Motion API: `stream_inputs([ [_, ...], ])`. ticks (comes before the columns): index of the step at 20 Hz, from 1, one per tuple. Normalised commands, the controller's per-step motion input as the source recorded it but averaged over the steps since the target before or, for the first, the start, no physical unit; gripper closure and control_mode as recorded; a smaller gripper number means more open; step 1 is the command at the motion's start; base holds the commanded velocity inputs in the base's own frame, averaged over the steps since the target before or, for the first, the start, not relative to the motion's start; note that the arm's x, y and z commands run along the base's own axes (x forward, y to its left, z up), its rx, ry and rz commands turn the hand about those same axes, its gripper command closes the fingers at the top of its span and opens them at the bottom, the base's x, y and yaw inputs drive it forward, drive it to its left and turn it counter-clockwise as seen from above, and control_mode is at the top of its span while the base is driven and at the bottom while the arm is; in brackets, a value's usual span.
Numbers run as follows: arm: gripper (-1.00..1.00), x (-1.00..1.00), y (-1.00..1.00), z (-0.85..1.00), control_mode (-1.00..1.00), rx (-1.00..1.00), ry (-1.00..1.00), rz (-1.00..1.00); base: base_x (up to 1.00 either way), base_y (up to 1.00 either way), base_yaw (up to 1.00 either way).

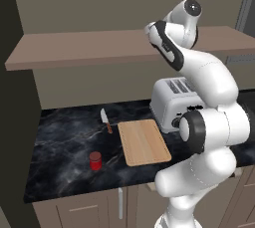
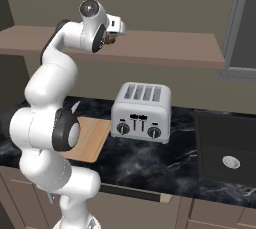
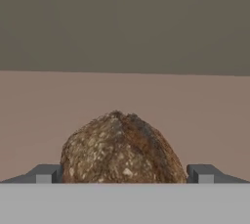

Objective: Pick the bread, place it on the cutting board, pick the jam, place it on the counter, and close the cabinet.

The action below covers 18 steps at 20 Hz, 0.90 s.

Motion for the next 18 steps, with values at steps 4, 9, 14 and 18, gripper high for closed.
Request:
stream_inputs([
  [4, -1.0, 0.08, 0.05, -0.17, -1.0, 0.0, 0.0, 0.0, 0.0, 0.0, 0.0],
  [9, -1.0, 0.01, 0.06, -0.24, -1.0, 0.0, 0.0, 0.0, 0.0, 0.0, 0.0],
  [14, -1.0, 0.0, 0.08, -0.24, -1.0, 0.0, 0.01, 0.0, 0.0, 0.0, 0.0],
  [18, 1.0, 0.0, 0.1, -0.18, -1.0, 0.0, 0.0, 0.0, 0.0, 0.0, 0.0],
])
